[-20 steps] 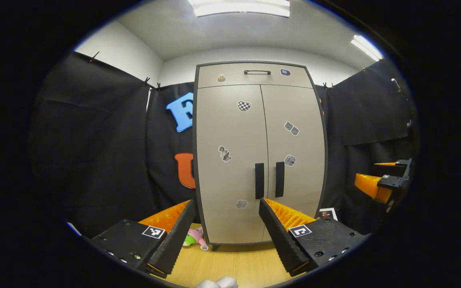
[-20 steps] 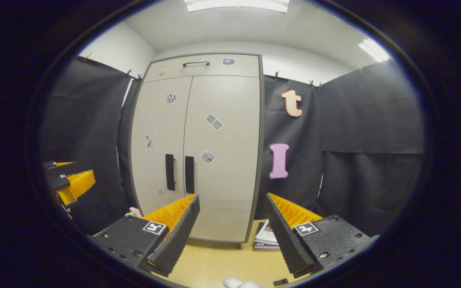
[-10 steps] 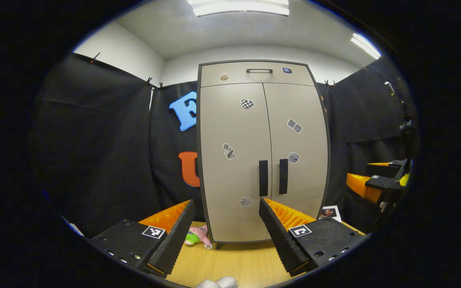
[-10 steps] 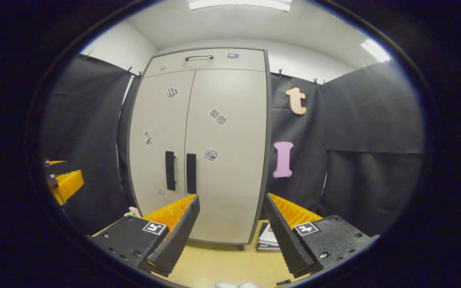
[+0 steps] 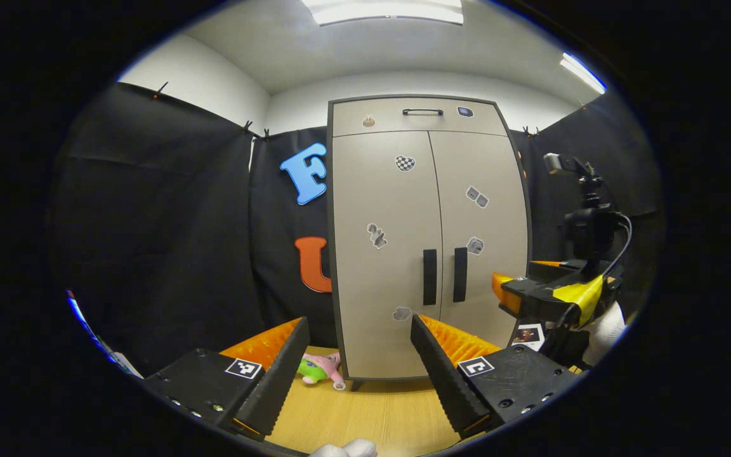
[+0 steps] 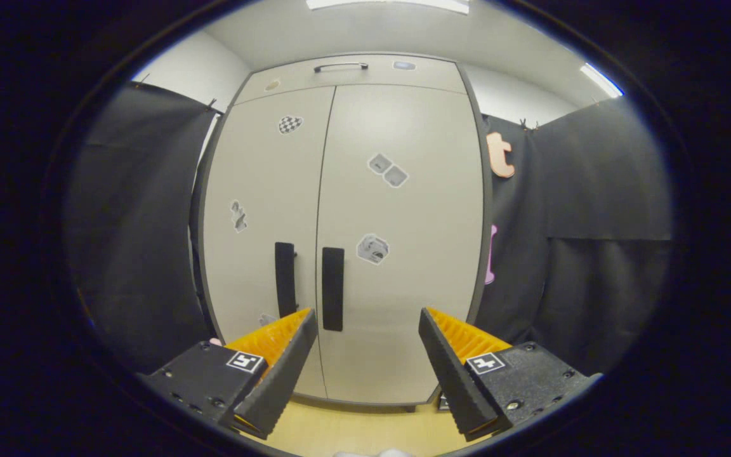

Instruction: Open the right door of the double-door shoe cabinet with the right hand, and open the left door with the left hand.

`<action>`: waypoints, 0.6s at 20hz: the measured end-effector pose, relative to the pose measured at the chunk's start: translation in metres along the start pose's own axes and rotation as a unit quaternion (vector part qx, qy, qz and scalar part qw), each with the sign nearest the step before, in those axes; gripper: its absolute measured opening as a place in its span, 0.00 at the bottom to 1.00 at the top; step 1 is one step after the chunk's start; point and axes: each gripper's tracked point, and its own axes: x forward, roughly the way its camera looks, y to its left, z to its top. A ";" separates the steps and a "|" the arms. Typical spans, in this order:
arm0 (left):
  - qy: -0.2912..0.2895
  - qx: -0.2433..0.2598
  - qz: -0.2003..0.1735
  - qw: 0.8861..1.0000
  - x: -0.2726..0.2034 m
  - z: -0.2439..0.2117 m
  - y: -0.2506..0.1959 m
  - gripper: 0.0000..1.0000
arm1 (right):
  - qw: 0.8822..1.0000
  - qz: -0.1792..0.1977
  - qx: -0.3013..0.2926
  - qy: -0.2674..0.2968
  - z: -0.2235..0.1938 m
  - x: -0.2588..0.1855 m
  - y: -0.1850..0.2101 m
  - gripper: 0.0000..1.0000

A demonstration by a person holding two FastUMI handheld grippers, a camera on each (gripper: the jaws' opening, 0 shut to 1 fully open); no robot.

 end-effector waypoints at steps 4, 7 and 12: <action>0.006 -0.004 0.011 1.000 -0.003 -0.004 0.009 0.96 | 1.000 -0.004 -0.010 -0.003 0.003 0.045 0.017 1.00; 0.010 -0.003 0.024 1.000 -0.002 -0.006 0.016 0.96 | 1.000 0.000 -0.010 0.005 0.004 0.075 0.033 0.98; 0.011 -0.001 0.036 0.999 0.003 -0.004 0.027 0.96 | 1.000 -0.013 -0.005 0.015 -0.001 0.118 0.040 0.92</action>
